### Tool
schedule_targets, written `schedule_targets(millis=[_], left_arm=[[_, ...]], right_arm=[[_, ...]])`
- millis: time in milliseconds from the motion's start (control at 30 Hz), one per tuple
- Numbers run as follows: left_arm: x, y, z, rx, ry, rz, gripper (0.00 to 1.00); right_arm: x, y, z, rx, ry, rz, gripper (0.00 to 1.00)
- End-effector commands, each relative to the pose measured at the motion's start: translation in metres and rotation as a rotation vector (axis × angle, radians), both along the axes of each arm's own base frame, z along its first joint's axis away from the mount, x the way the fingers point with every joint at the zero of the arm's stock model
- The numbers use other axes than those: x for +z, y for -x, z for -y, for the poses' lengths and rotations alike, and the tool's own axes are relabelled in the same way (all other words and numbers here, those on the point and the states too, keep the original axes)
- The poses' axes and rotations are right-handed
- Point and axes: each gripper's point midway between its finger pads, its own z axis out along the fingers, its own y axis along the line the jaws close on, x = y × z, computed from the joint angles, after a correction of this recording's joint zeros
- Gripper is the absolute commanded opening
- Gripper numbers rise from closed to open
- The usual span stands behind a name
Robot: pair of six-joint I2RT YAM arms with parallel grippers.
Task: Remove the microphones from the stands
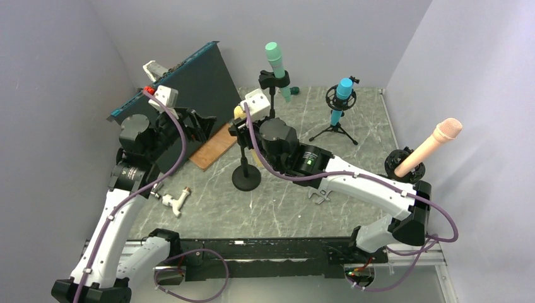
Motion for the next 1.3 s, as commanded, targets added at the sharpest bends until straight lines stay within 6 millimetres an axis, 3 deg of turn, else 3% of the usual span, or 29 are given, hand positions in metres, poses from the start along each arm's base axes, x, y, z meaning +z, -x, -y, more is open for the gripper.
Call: schedule_targets(millis=[0,267,400,533,733,833,1000,1267], left_arm=[[0.008,-0.002,0.002,-0.007,0.020,0.021,0.99],[0.010,0.005,0.016,-0.101,0.019,0.034,0.99],[0.013,0.016,0.032,-0.214,0.016,0.064,0.99],[0.018,0.049,0.063,-0.485,-0.039,0.155,0.99],[0.010,0.058,0.063,-0.522,-0.109,0.215,0.99],[-0.001,0.067,0.076,-0.629,-0.092,0.230,0.99],[-0.017,0.063,0.088,-0.726,-0.107,0.136,0.99],[-0.038,0.047,0.097,-0.719,-0.124,0.120,0.99]], right_arm=[[0.026,-0.001,0.006,-0.014,-0.051,0.087,0.40],[0.030,0.004,0.016,0.020,-0.026,0.158,0.00],[0.031,0.013,0.018,0.157,-0.010,0.185,0.00],[0.016,0.024,0.012,0.401,0.017,0.139,0.00],[0.007,0.026,0.018,0.602,-0.039,0.071,0.00],[0.003,0.030,0.015,0.662,-0.041,0.048,0.00],[0.003,0.037,0.013,0.724,-0.040,0.043,0.00],[-0.001,0.031,0.007,0.737,-0.036,0.032,0.00]])
